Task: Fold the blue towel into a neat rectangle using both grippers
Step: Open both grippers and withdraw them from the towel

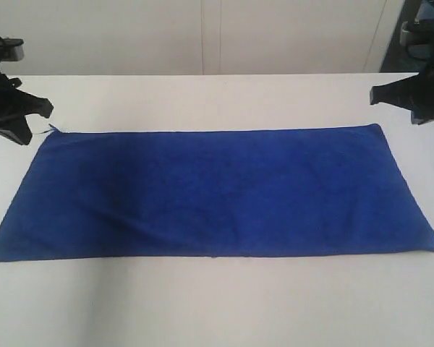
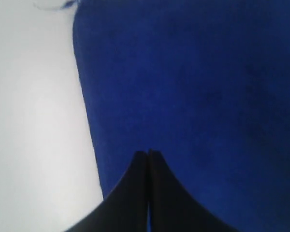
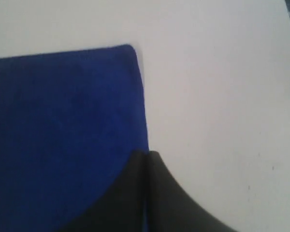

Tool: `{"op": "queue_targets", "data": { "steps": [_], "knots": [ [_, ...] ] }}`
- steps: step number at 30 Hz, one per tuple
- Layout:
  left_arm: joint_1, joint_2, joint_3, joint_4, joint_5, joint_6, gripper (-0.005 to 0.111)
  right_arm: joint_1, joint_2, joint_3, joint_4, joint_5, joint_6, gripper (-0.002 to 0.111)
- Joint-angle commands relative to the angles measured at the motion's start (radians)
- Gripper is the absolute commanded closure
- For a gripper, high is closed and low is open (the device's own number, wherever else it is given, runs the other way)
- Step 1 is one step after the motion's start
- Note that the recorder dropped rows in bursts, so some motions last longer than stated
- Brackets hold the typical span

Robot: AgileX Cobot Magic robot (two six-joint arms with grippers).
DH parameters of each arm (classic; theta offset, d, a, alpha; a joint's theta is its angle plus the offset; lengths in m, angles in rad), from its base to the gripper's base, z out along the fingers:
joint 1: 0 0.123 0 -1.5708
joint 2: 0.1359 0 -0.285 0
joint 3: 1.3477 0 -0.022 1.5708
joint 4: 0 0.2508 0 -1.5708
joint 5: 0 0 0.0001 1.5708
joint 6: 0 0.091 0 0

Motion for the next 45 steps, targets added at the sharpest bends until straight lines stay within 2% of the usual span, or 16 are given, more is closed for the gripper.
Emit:
{"op": "queue_targets", "data": {
  "steps": [1, 4, 6, 10, 17, 20, 24, 31, 38, 45],
  "knots": [
    [0.002, -0.219, 0.132, -0.09, 0.125, 0.0, 0.107, -0.009, -0.196, 0.148, 0.109, 0.06, -0.061, 0.108],
    [0.002, -0.357, 0.219, -0.143, 0.154, 0.0, 0.107, -0.009, -0.303, 0.217, 0.138, 0.074, -0.061, 0.108],
    [0.002, -0.536, 0.316, -0.157, 0.172, 0.0, 0.107, -0.009, -0.42, 0.286, 0.2, 0.086, -0.105, 0.108],
    [0.002, -0.786, 0.423, -0.157, 0.157, -0.004, 0.107, -0.009, -0.539, 0.355, 0.293, 0.095, -0.173, 0.108],
    [0.002, -1.296, 0.473, -0.157, 0.157, 0.006, 0.107, -0.009, -0.735, 0.464, 0.31, 0.062, -0.173, 0.108],
    [0.002, -1.379, 0.473, -0.157, 0.12, 0.032, 0.107, -0.009, -0.786, 0.495, 0.31, 0.015, -0.173, 0.108],
    [-0.007, -1.417, 0.477, -0.157, 0.084, 0.052, 0.107, -0.009, -0.838, 0.544, 0.31, -0.038, -0.173, 0.108],
    [-0.118, -1.417, 0.584, -0.103, 0.051, 0.052, 0.107, -0.009, -0.913, 0.623, 0.31, -0.109, -0.197, 0.108],
    [-0.117, -1.417, 0.653, -0.087, 0.04, 0.052, 0.107, -0.009, -0.913, 0.639, 0.31, -0.123, -0.197, 0.108],
    [-0.117, -1.417, 0.657, -0.087, 0.053, 0.052, 0.107, -0.009, -0.77, 0.622, 0.31, -0.119, -0.197, 0.108]
  ]
}}
